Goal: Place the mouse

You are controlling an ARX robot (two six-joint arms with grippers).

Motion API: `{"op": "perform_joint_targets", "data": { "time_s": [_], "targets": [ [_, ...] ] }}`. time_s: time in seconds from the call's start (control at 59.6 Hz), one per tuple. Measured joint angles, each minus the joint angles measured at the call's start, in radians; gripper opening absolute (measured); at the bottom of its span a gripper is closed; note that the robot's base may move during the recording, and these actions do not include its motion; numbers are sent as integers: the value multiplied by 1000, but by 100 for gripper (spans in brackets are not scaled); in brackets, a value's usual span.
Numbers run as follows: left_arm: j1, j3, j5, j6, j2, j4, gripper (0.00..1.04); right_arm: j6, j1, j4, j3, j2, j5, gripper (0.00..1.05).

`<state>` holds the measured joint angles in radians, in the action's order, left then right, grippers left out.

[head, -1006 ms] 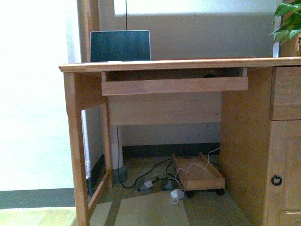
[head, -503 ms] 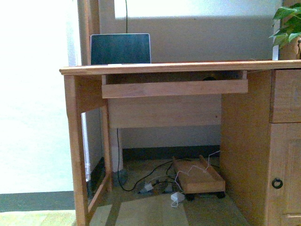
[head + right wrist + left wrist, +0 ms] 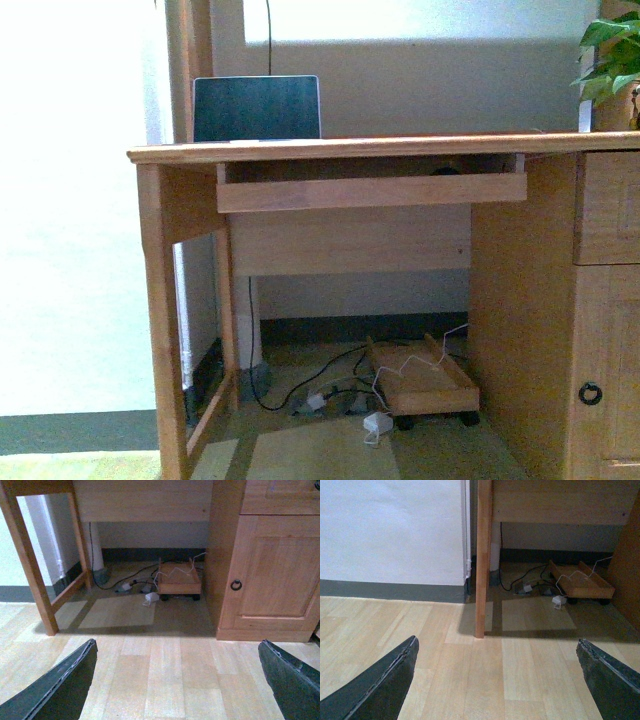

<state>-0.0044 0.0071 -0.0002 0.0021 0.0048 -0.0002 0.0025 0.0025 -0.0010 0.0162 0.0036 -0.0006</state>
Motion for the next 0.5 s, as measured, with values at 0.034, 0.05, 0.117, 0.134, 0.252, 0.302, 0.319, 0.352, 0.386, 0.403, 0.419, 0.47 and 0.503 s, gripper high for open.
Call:
{"op": "perform_joint_targets", "data": {
  "time_s": [0.034, 0.05, 0.117, 0.134, 0.252, 0.302, 0.319, 0.352, 0.386, 0.403, 0.419, 0.47, 0.503],
  "targets": [
    [0, 0, 0, 0, 0, 0, 97, 0, 0, 0, 0, 0, 0, 97],
    [0, 0, 0, 0, 0, 0, 97, 0, 0, 0, 0, 0, 0, 97],
    [0, 0, 0, 0, 0, 0, 97, 0, 0, 0, 0, 0, 0, 97],
    [0, 0, 0, 0, 0, 0, 97, 0, 0, 0, 0, 0, 0, 97],
    [0, 0, 0, 0, 0, 0, 97, 0, 0, 0, 0, 0, 0, 97],
    [0, 0, 0, 0, 0, 0, 97, 0, 0, 0, 0, 0, 0, 97],
    [0, 0, 0, 0, 0, 0, 97, 0, 0, 0, 0, 0, 0, 97],
    [0, 0, 0, 0, 0, 0, 97, 0, 0, 0, 0, 0, 0, 97],
    [0, 0, 0, 0, 0, 0, 97, 0, 0, 0, 0, 0, 0, 97],
    [0, 0, 0, 0, 0, 0, 97, 0, 0, 0, 0, 0, 0, 97],
    [0, 0, 0, 0, 0, 0, 97, 0, 0, 0, 0, 0, 0, 97],
    [0, 0, 0, 0, 0, 0, 97, 0, 0, 0, 0, 0, 0, 97],
    [0, 0, 0, 0, 0, 0, 97, 0, 0, 0, 0, 0, 0, 97]
  ]
}}
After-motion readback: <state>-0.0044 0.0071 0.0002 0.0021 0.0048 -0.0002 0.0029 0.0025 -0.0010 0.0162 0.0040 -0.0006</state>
